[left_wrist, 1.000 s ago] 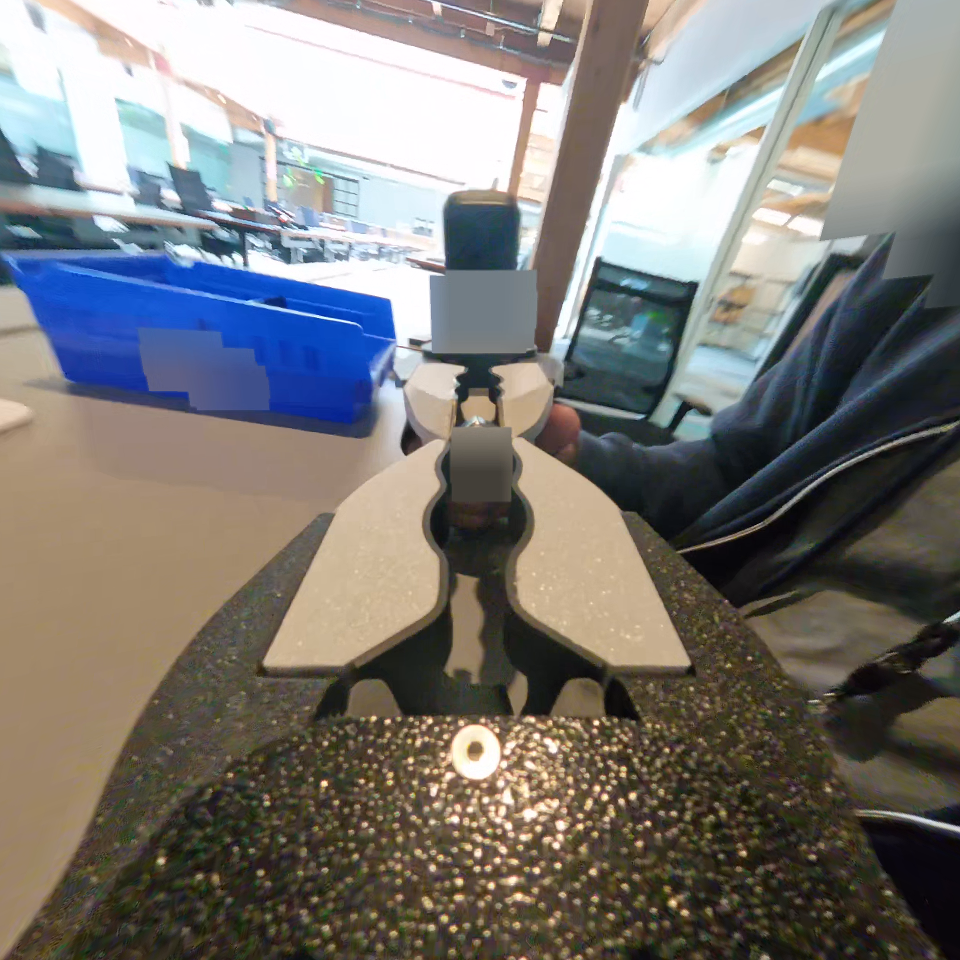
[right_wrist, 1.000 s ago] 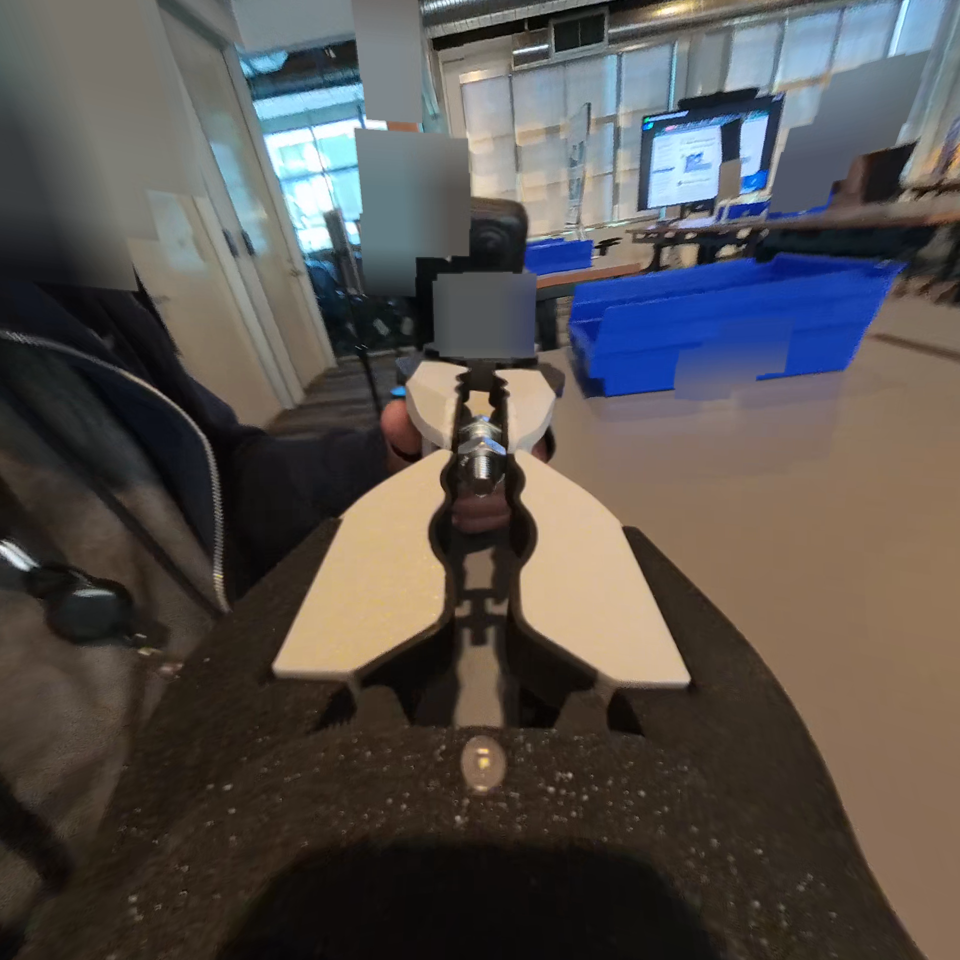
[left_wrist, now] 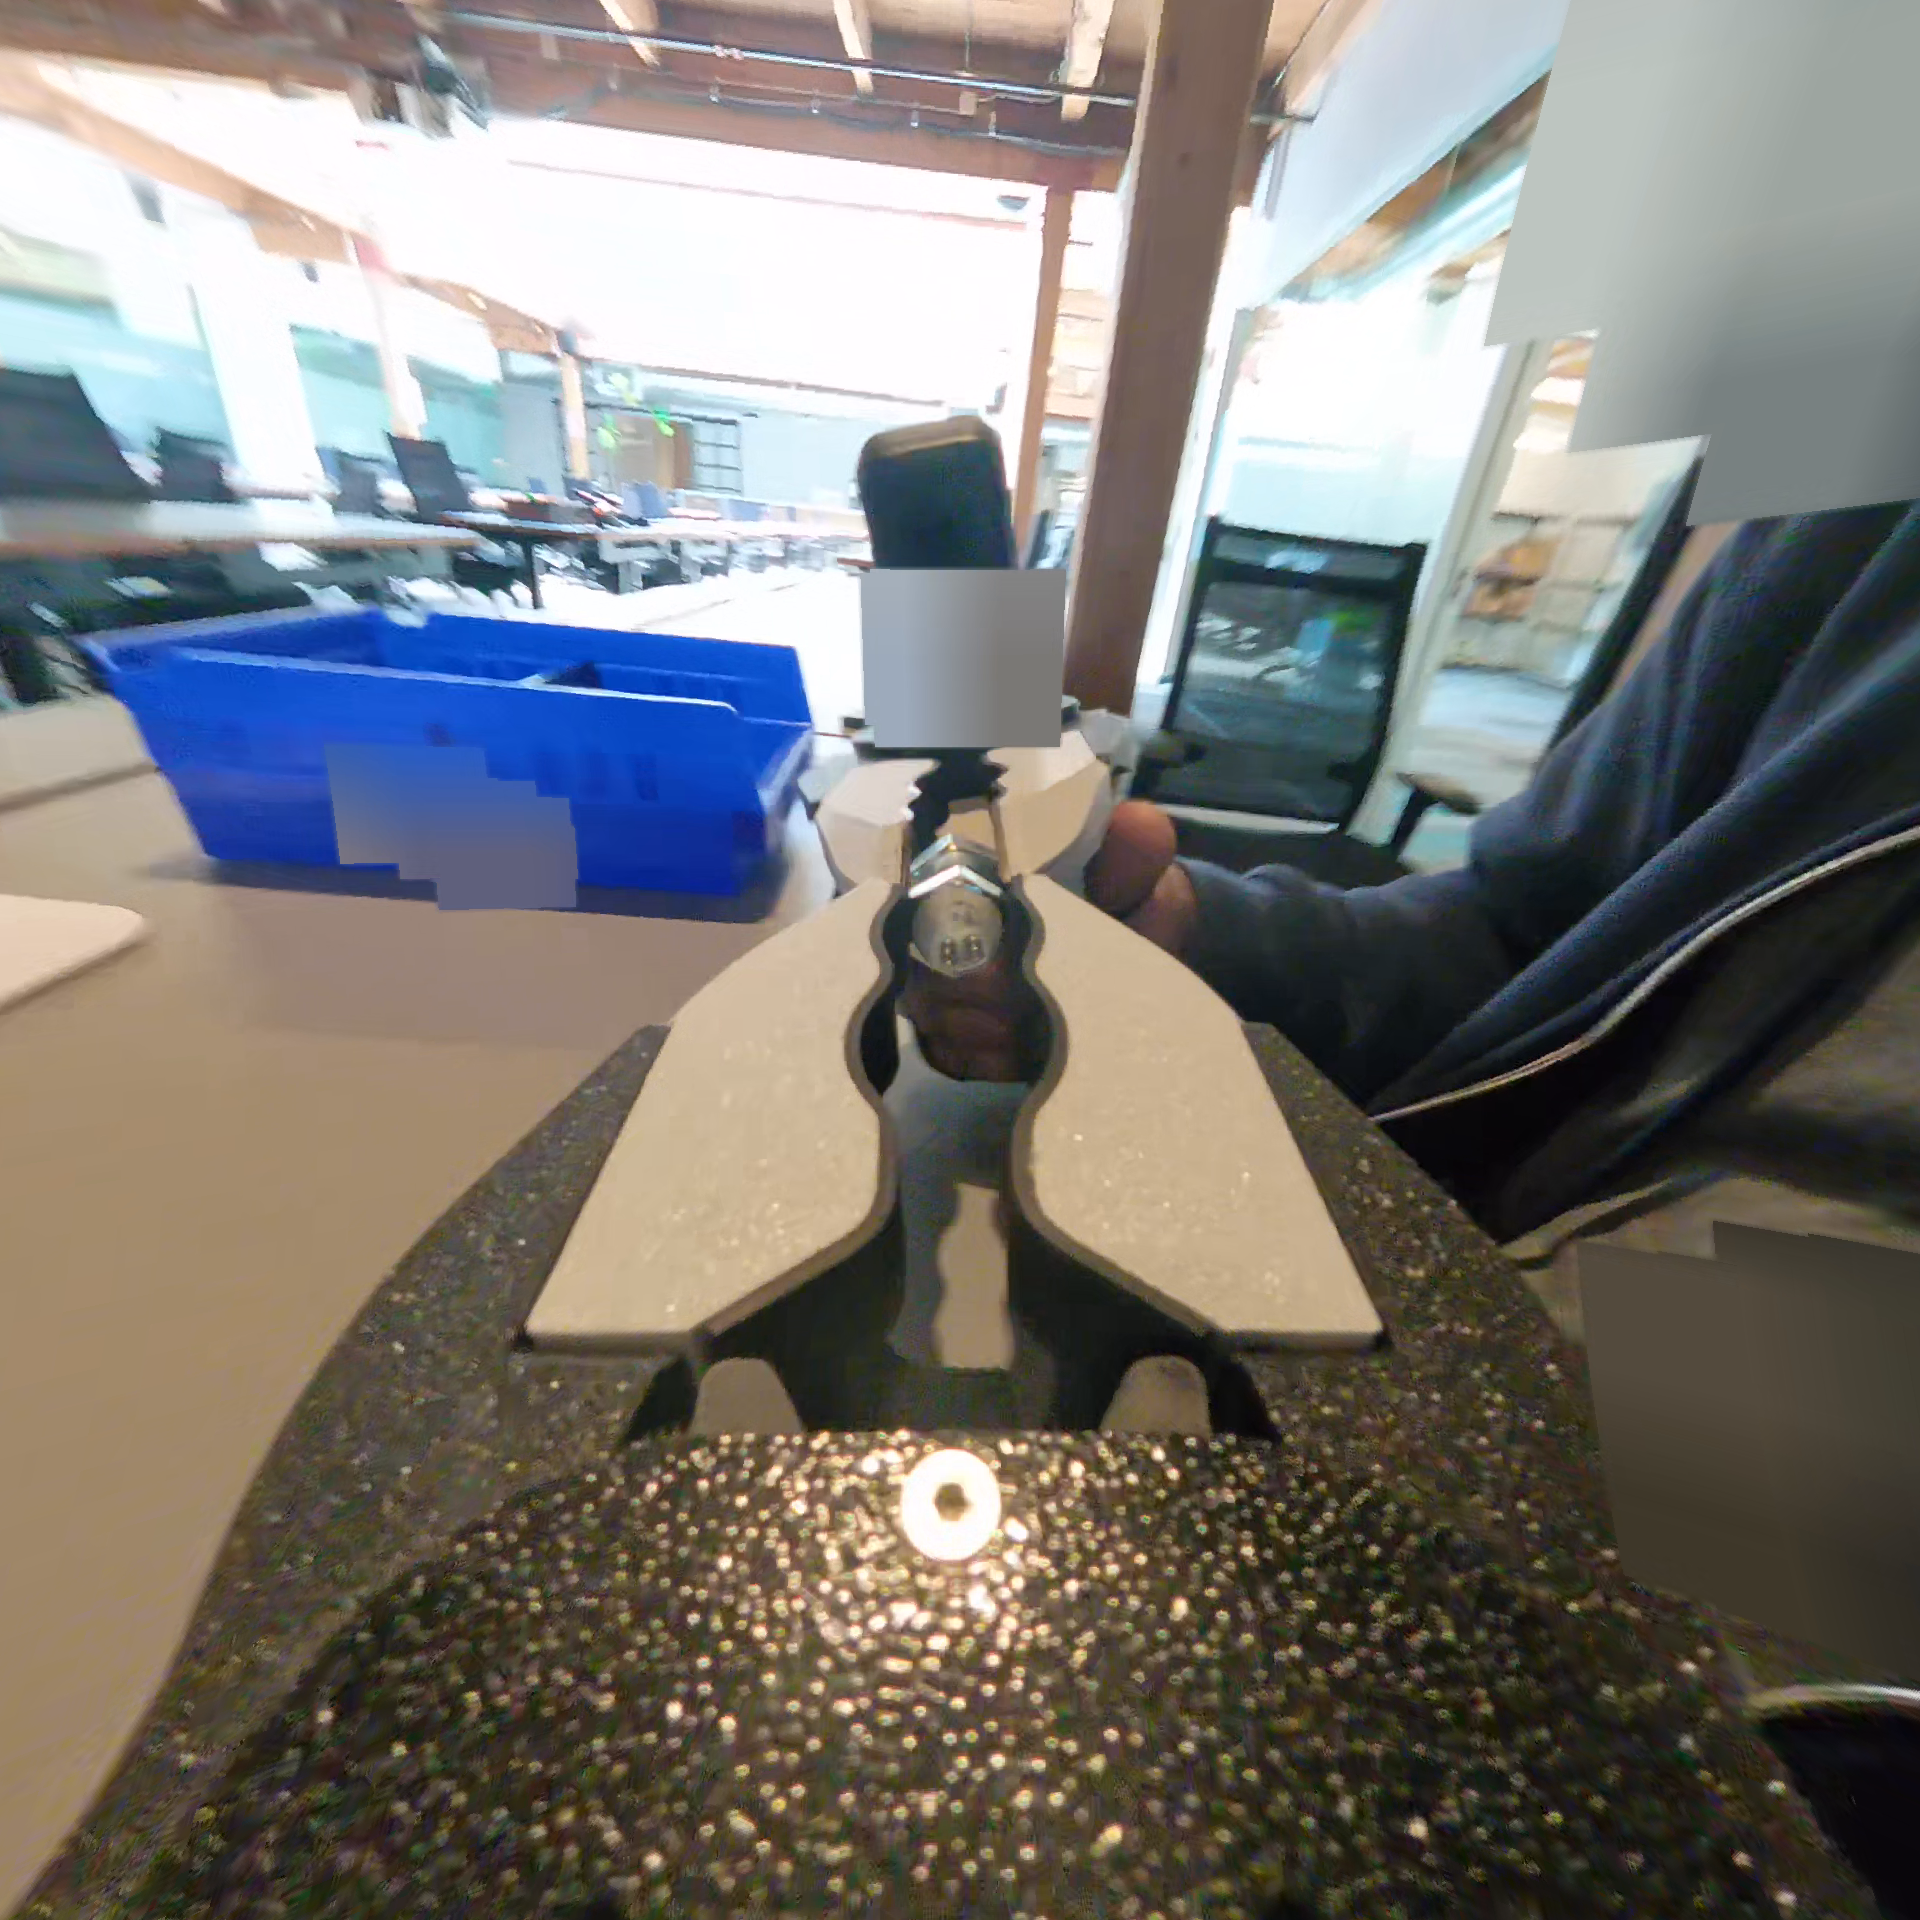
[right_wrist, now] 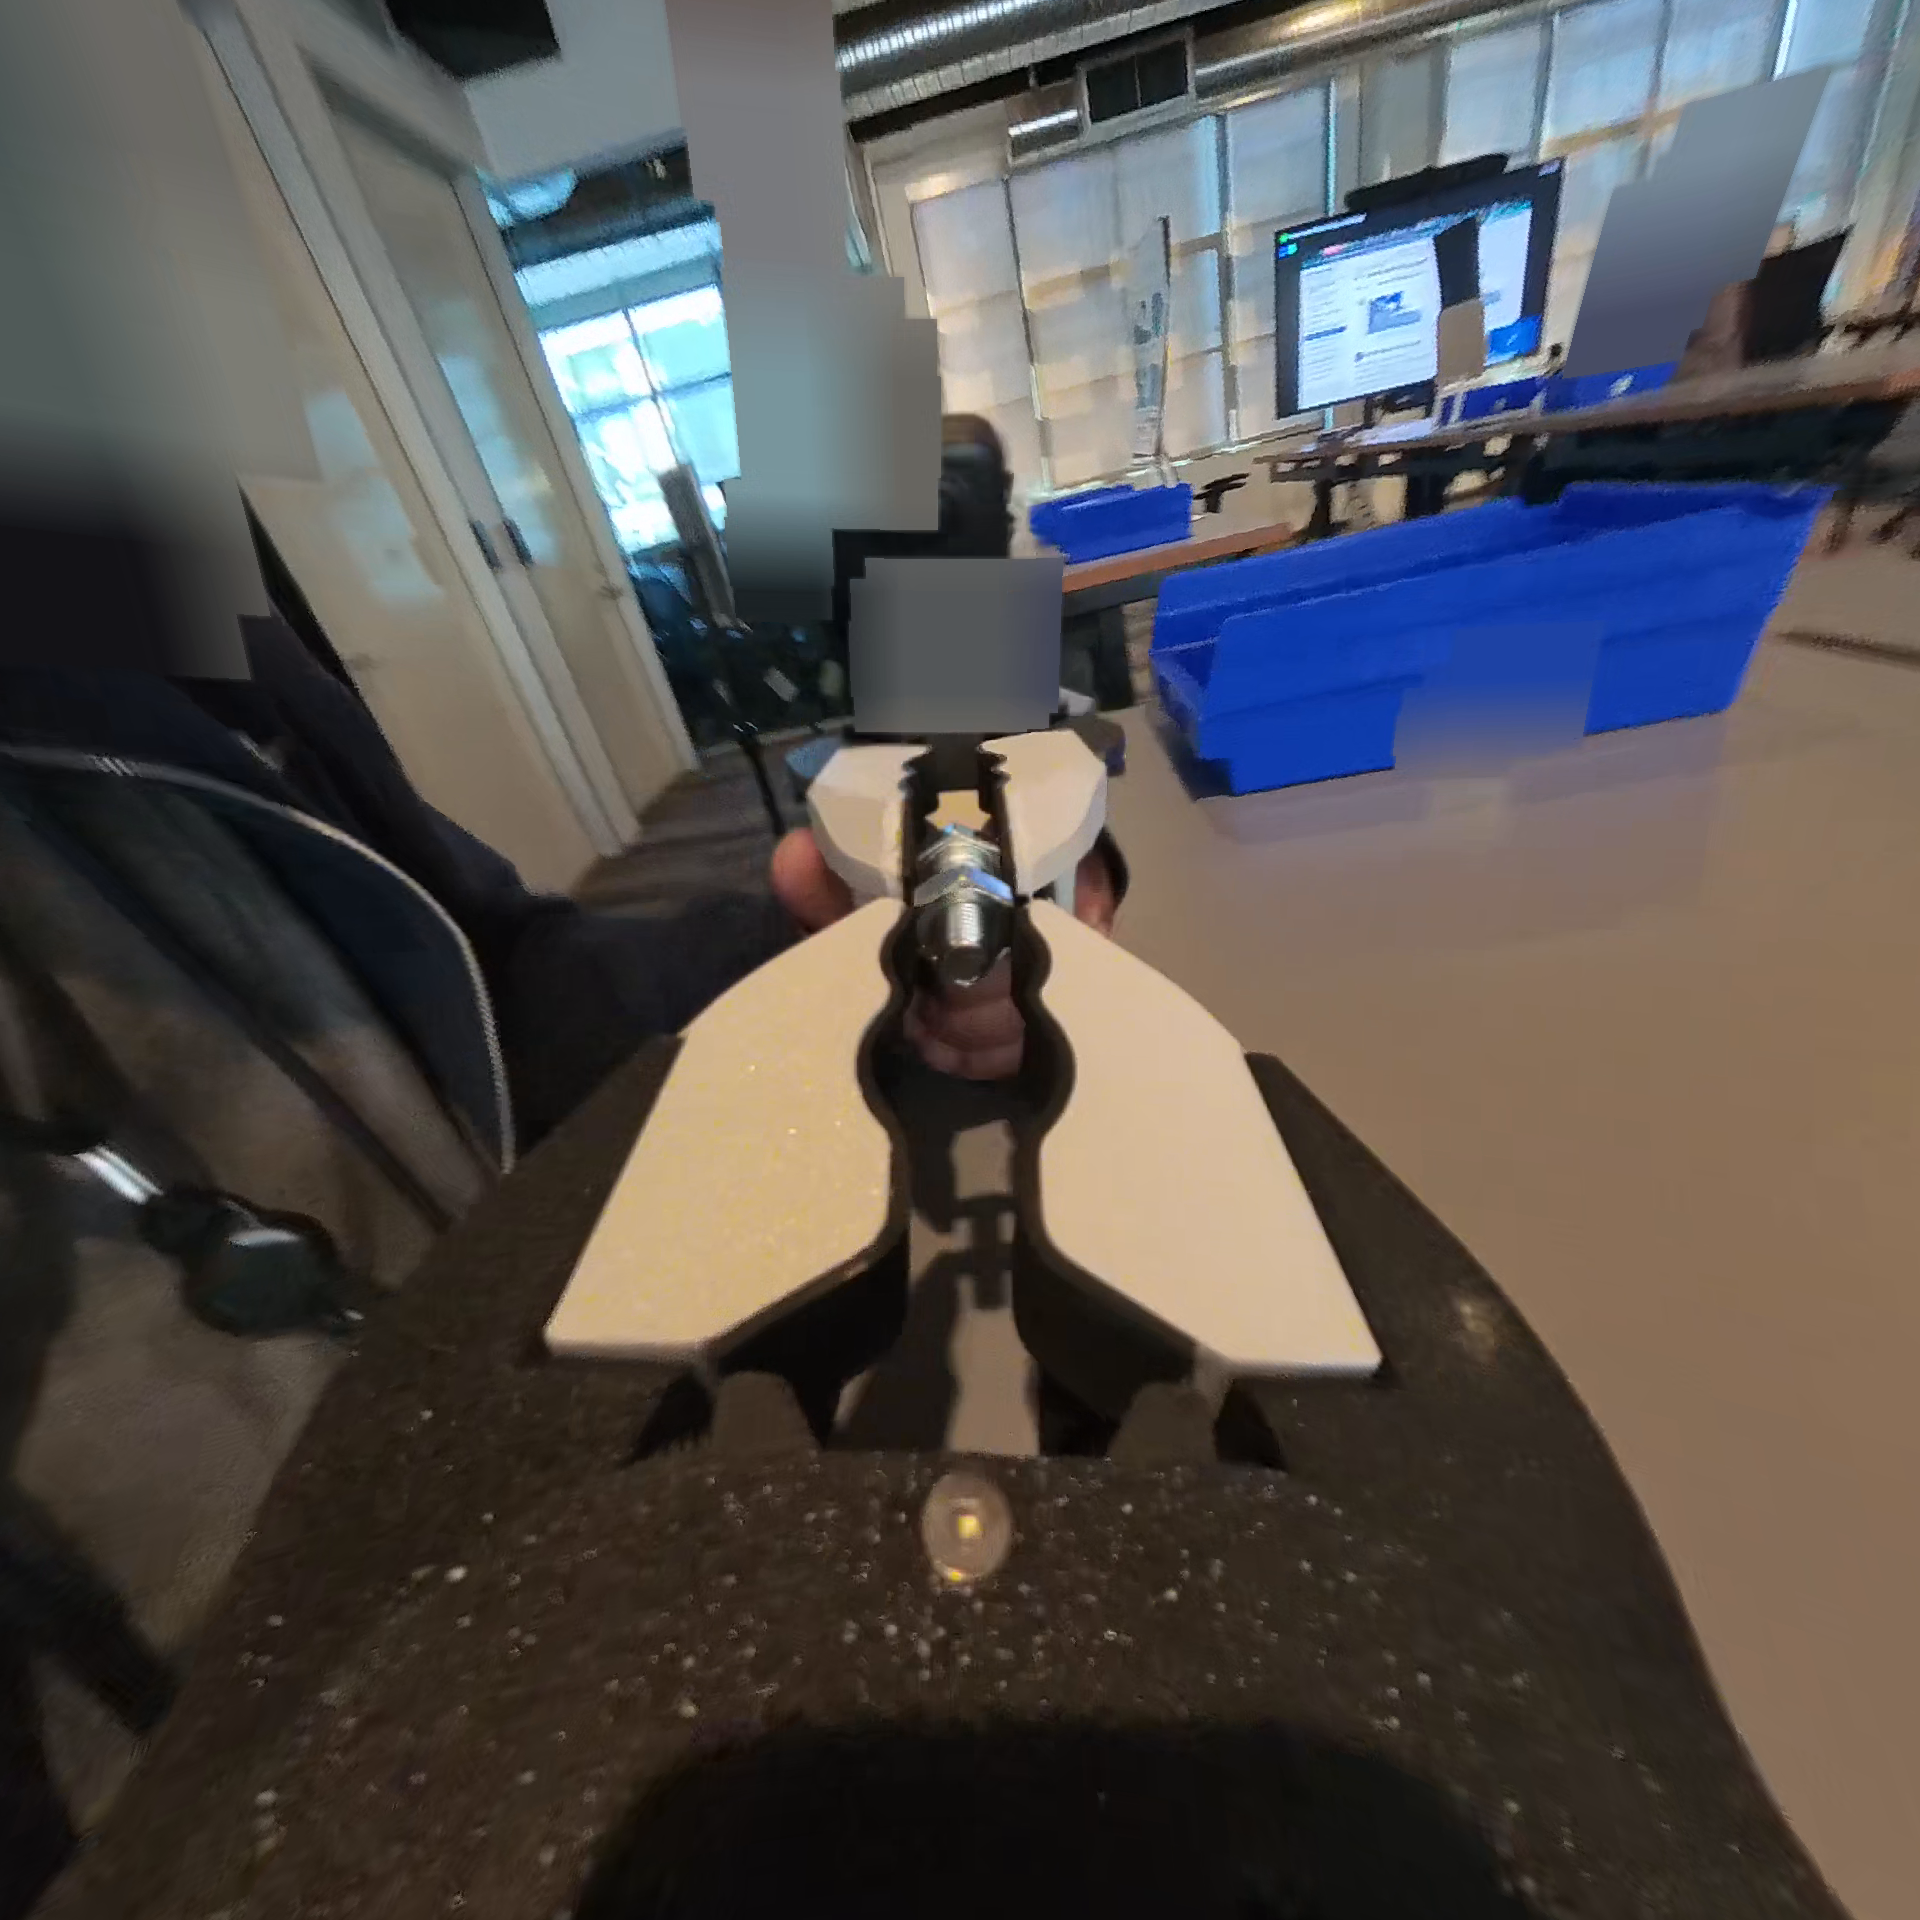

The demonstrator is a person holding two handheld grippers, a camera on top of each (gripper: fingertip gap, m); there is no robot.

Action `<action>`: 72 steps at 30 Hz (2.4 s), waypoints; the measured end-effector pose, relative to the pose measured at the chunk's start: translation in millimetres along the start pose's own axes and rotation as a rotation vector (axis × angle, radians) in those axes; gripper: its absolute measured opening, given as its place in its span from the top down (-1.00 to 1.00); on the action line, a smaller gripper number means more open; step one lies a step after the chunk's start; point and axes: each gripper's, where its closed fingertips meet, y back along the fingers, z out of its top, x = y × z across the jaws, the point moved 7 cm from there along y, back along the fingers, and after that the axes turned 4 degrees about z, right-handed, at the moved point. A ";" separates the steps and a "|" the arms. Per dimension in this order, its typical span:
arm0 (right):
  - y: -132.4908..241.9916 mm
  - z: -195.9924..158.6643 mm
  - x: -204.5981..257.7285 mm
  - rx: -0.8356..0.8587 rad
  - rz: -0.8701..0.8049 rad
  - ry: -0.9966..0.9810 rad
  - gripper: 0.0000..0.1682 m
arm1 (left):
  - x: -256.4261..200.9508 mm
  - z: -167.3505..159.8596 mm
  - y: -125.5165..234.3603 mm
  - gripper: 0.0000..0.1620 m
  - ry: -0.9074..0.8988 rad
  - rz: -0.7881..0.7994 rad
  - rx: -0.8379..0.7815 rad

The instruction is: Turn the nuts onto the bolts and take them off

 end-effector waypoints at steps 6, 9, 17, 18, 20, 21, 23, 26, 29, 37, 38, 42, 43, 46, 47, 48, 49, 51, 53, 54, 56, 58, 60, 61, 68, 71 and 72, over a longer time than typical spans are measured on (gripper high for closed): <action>-1.9 -0.6 9.5 0.110 -0.154 0.328 0.80 | 8.1 -7.2 -0.1 0.79 0.297 -0.113 -0.012; -1.1 0.9 3.5 0.061 -0.121 0.152 0.53 | 4.1 -2.0 1.5 0.79 0.180 -0.082 -0.022; -3.1 1.2 -0.7 -0.031 0.047 -0.195 0.55 | -6.3 7.7 5.8 0.79 -0.157 0.048 -0.037; -4.0 0.8 -0.4 -0.026 0.053 -0.208 0.56 | -7.3 8.2 6.4 0.79 -0.179 0.053 -0.040; -5.3 0.8 0.3 -0.027 0.065 -0.229 0.61 | -8.3 8.7 7.0 0.79 -0.217 0.068 -0.039; -5.6 0.9 0.6 -0.027 0.069 -0.232 0.64 | -8.4 8.4 7.0 0.78 -0.233 0.075 -0.032; -5.5 1.6 1.8 -0.033 0.073 -0.219 0.75 | -8.1 7.3 6.7 0.78 -0.258 0.090 -0.015; -4.3 1.6 1.9 -0.026 0.054 -0.183 0.81 | -8.6 6.8 6.1 0.79 -0.245 0.073 -0.009; -3.6 1.2 3.4 0.005 0.010 -0.084 0.81 | -5.2 5.8 5.7 0.79 -0.142 0.038 0.005; -5.9 -0.6 11.6 0.169 -0.209 0.362 0.81 | 12.1 -6.9 5.1 0.79 0.386 -0.161 -0.019; -6.2 -0.4 11.5 0.162 -0.203 0.339 0.81 | 11.8 -5.7 5.3 0.79 0.363 -0.151 -0.022; -3.3 0.9 2.6 0.065 -0.108 0.058 0.52 | 6.5 1.2 6.7 0.79 0.174 -0.082 -0.033; -2.6 1.2 1.1 0.035 -0.076 -0.004 0.52 | 5.8 2.5 7.1 0.79 0.128 -0.057 -0.033; -1.5 2.6 -1.4 -0.028 -0.021 -0.130 0.54 | 3.6 3.7 8.3 0.79 -0.005 0.007 -0.016; -1.8 2.7 -1.7 -0.036 -0.005 -0.159 0.55 | 2.9 3.9 8.4 0.79 -0.043 0.025 -0.011; -2.4 2.7 -1.6 -0.037 0.007 -0.181 0.57 | 1.9 4.4 8.4 0.78 -0.078 0.039 -0.009; -3.3 2.2 -1.5 -0.033 0.015 -0.196 0.59 | 0.5 5.0 8.2 0.78 -0.109 0.047 -0.010; -5.4 0.5 -1.7 -0.015 0.013 -0.212 0.63 | -3.1 5.9 7.6 0.79 -0.164 0.051 -0.014; -6.7 0.5 -0.1 -0.017 0.029 -0.205 0.77 | -6.2 5.3 6.1 0.79 -0.197 0.043 -0.003; -6.8 0.9 0.9 -0.018 0.032 -0.192 0.80 | -5.8 4.4 5.4 0.78 -0.197 0.045 0.010; -7.0 0.6 2.0 0.004 0.018 -0.147 0.80 | -4.3 4.0 5.7 0.78 -0.139 0.021 0.012; -6.6 0.6 3.7 0.035 -0.017 -0.063 0.80 | -1.0 2.4 5.3 0.78 -0.017 -0.024 0.020; -6.0 -0.2 5.8 0.080 -0.067 0.062 0.80 | 2.9 -1.5 4.4 0.79 0.131 -0.078 0.039; -5.9 -1.1 7.1 0.108 -0.096 0.136 0.80 | 5.2 -4.4 4.0 0.79 0.223 -0.110 0.049; -7.1 -1.4 10.7 0.143 -0.179 0.295 0.60 | 9.6 -7.5 4.5 0.79 0.322 -0.131 0.026; -4.2 0.4 3.5 0.074 -0.124 0.087 0.49 | 10.3 -4.2 6.3 0.79 0.179 -0.046 0.016; -3.3 1.4 1.6 0.047 -0.103 0.025 0.49 | 9.9 -2.9 7.0 0.79 0.128 -0.022 0.015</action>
